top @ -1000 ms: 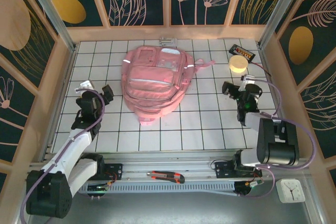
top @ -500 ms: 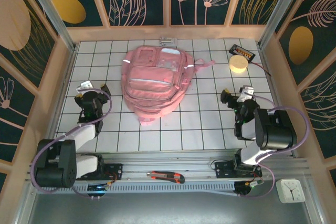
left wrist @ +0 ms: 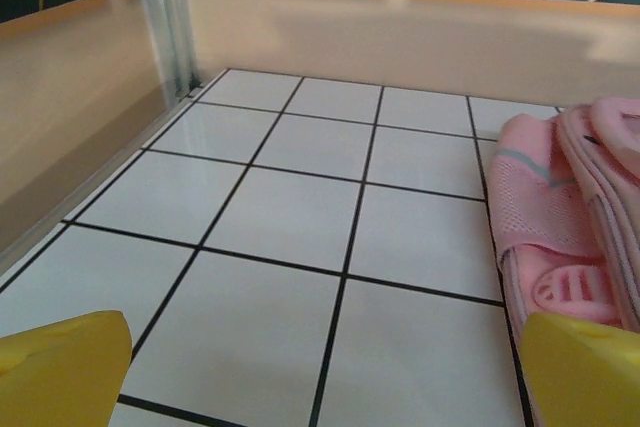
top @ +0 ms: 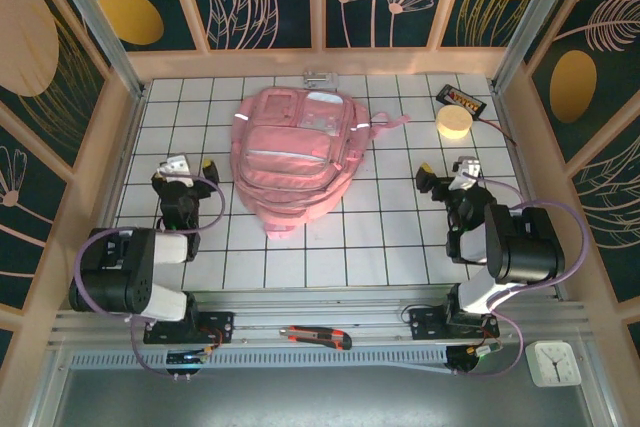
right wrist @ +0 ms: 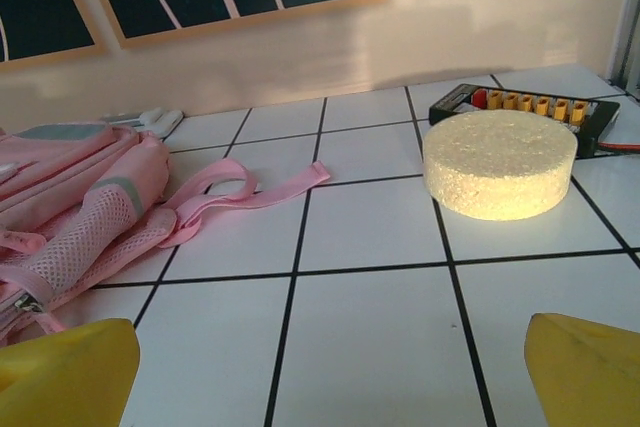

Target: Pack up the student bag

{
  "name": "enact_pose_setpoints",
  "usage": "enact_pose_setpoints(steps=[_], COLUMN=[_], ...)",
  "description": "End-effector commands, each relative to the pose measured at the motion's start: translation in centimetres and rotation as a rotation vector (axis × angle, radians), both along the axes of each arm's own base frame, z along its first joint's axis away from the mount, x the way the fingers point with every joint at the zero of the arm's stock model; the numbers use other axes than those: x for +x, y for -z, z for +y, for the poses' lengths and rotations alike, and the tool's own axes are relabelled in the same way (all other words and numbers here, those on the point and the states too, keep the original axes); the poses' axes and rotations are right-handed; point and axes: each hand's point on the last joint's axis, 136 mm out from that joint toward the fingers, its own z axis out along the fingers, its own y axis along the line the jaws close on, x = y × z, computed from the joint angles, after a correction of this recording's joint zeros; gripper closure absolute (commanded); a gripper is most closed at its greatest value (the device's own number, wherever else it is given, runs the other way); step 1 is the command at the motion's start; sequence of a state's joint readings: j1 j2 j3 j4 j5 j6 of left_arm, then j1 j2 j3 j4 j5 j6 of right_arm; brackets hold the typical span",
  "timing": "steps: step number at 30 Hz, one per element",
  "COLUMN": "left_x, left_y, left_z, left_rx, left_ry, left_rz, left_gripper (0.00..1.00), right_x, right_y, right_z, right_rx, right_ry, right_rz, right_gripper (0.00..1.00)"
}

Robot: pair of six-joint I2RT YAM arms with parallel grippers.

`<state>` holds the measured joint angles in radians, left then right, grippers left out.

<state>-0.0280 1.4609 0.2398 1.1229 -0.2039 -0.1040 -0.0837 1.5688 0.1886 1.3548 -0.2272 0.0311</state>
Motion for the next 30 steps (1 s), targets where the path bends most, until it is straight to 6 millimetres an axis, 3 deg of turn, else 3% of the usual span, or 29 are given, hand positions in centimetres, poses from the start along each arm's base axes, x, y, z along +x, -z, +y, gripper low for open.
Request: enact_pose_setpoints(steps=[1,7,30], left_x=[-0.1,0.4,0.2], left_y=[-1.9,-1.4,-1.6], left_z=[-1.2,0.3,0.4], left_rx=[0.033,0.012,0.016], left_ry=[0.081,-0.009,-0.01], left_rz=[-0.121,-0.089,-0.1], left_gripper=[0.01,0.01,0.01], right_x=[0.4,1.0,1.0], right_y=[-0.8,-0.5,-0.5], right_z=[-0.1,-1.6,-1.5], right_rx=[-0.024,-0.02,-0.035], right_ry=[-0.003,0.117,0.132], right_rz=[-0.03,-0.006,-0.007], right_gripper=[0.01,0.01,0.01])
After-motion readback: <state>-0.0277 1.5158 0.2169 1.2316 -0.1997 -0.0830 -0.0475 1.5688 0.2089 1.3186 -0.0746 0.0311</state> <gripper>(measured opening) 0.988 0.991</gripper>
